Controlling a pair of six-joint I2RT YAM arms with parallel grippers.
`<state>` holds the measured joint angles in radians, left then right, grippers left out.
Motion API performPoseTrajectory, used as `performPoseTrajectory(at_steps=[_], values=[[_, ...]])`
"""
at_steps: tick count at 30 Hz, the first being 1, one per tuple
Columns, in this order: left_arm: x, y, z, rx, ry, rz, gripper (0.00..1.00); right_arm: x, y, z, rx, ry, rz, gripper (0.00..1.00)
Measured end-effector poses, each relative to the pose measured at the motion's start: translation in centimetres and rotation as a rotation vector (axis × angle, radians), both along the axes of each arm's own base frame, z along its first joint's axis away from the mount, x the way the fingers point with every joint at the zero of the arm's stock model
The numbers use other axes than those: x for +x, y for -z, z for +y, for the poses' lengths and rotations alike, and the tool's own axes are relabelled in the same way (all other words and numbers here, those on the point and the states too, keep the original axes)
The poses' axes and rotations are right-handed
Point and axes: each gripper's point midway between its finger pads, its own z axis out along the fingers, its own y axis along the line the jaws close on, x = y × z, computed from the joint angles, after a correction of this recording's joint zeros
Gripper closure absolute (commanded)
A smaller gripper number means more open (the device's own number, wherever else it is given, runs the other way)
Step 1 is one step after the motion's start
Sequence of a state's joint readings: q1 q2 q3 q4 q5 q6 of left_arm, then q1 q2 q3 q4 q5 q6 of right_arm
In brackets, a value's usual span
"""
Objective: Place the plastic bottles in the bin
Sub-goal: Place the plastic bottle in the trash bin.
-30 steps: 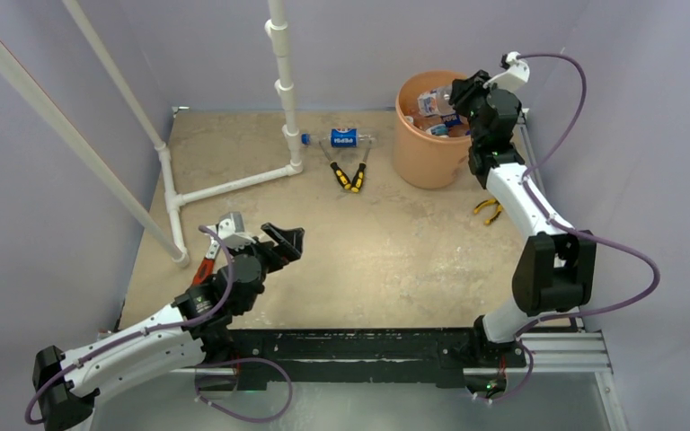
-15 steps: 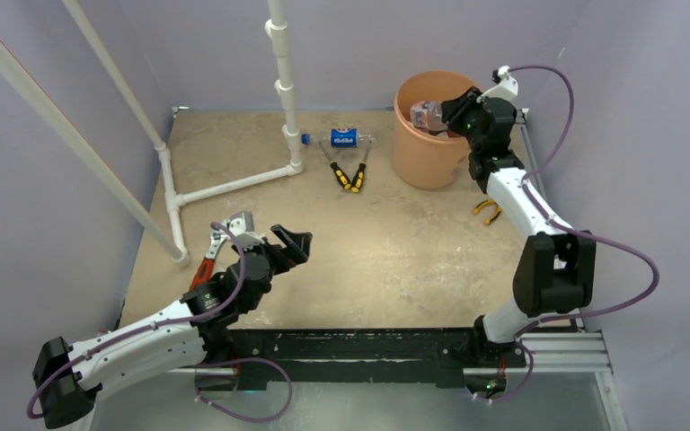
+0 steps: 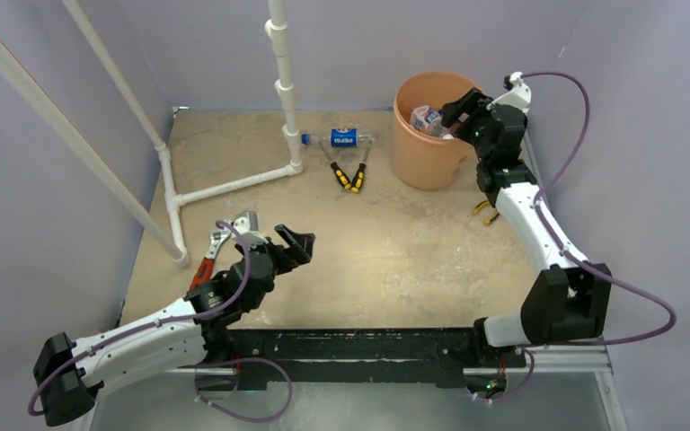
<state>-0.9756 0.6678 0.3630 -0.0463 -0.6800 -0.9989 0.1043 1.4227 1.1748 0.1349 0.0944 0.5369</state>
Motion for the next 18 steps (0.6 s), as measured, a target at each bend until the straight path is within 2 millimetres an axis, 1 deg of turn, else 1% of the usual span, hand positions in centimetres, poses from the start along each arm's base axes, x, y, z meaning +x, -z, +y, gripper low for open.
performPoseTrajectory(at_steps=[1, 3, 6, 8, 11, 13, 14, 16, 17, 18], values=[[0.0, 0.0, 0.0, 0.003, 0.001, 0.000, 0.01, -0.3, -0.5, -0.2, 0.000, 0.009, -0.009, 0.22], [0.1, -0.3, -0.1, 0.014, 0.003, -0.004, 0.01, -1.0, -2.2, -0.5, 0.000, 0.018, -0.045, 0.23], [0.7, -1.7, -0.5, 0.019, -0.003, -0.020, 0.01, -2.8, -5.6, -0.5, 0.011, 0.009, -0.134, 0.25], [1.3, -3.2, -0.9, 0.032, -0.018, -0.030, 0.01, -4.9, -8.3, -0.2, 0.021, -0.019, -0.218, 0.25], [2.5, -5.5, -1.6, 0.052, -0.052, -0.040, 0.01, -8.2, -11.2, 0.5, 0.034, -0.072, -0.329, 0.26], [3.6, -6.9, -2.4, 0.076, -0.080, -0.042, 0.01, -10.5, -12.0, 1.2, 0.043, -0.116, -0.389, 0.27], [4.2, -7.3, -2.9, 0.094, -0.091, -0.039, 0.01, -11.6, -12.1, 1.6, 0.051, -0.141, -0.410, 0.27], [5.3, -7.6, -4.0, 0.129, -0.105, -0.029, 0.01, -13.9, -11.3, 2.4, 0.068, -0.197, -0.435, 0.27], [6.0, -7.7, -4.6, 0.147, -0.112, -0.021, 0.01, -15.1, -10.5, 2.9, 0.082, -0.229, -0.438, 0.27], [6.7, -7.7, -5.4, 0.160, -0.119, -0.013, 0.01, -15.5, -9.9, 3.2, 0.087, -0.245, -0.433, 0.27]])
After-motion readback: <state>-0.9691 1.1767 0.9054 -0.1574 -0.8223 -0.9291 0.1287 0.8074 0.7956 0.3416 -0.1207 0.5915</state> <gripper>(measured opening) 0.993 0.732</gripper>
